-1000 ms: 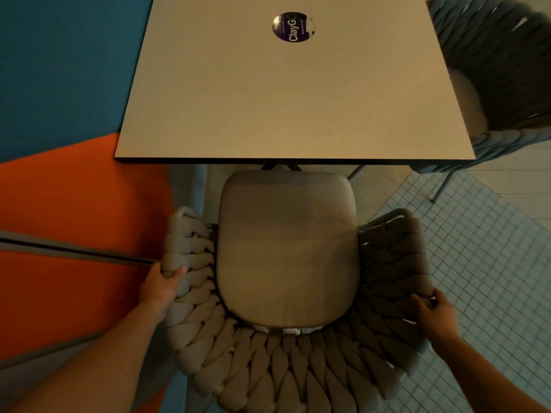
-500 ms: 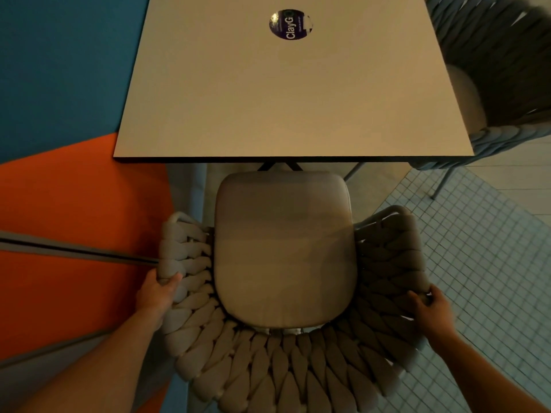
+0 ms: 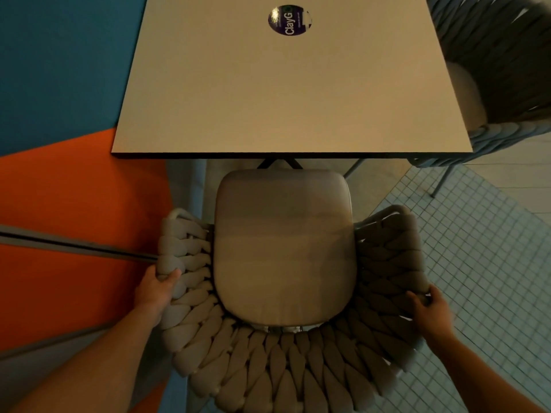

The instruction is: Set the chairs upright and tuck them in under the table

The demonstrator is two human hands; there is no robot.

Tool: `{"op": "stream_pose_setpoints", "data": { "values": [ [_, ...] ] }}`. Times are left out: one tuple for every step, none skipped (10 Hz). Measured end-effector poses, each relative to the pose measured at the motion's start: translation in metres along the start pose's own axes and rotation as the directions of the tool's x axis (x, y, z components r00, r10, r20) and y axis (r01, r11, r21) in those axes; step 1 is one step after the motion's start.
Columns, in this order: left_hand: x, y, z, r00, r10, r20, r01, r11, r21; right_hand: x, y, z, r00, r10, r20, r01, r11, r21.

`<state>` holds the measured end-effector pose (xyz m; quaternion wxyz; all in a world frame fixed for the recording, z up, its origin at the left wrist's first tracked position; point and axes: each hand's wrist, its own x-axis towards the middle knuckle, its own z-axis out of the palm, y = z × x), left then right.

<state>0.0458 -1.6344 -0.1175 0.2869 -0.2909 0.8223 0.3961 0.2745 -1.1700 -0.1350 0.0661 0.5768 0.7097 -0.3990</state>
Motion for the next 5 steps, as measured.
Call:
{"op": "stream_pose_setpoints", "data": {
  "values": [
    [0.002, -0.003, 0.001, 1.0, 0.009, -0.007, -0.009, 1.0, -0.001, 0.0, 0.001, 0.001, 1.0, 0.013, 0.014, -0.013, 1.0, 0.015],
    [0.0, 0.0, 0.005, 0.999, -0.004, -0.033, 0.005, 1.0, 0.027, 0.0, 0.0, 0.0, 1.0, 0.021, 0.02, -0.021, 1.0, -0.001],
    [-0.01, 0.016, 0.017, 0.984, 0.102, -0.146, -0.061, 0.963, 0.262, -0.004, -0.013, -0.005, 1.0, -0.022, -0.009, 0.021, 0.997, -0.078],
    [-0.028, 0.04, 0.03, 0.908, 0.364, -0.206, -0.23, 0.846, 0.48, -0.015, -0.038, -0.01, 0.986, -0.162, -0.035, 0.155, 0.977, -0.144],
    [-0.055, 0.072, 0.051, 0.808, 0.583, -0.084, -0.479, 0.733, 0.484, -0.034, -0.091, -0.01, 0.929, -0.369, 0.027, 0.369, 0.917, -0.152]
  ]
}}
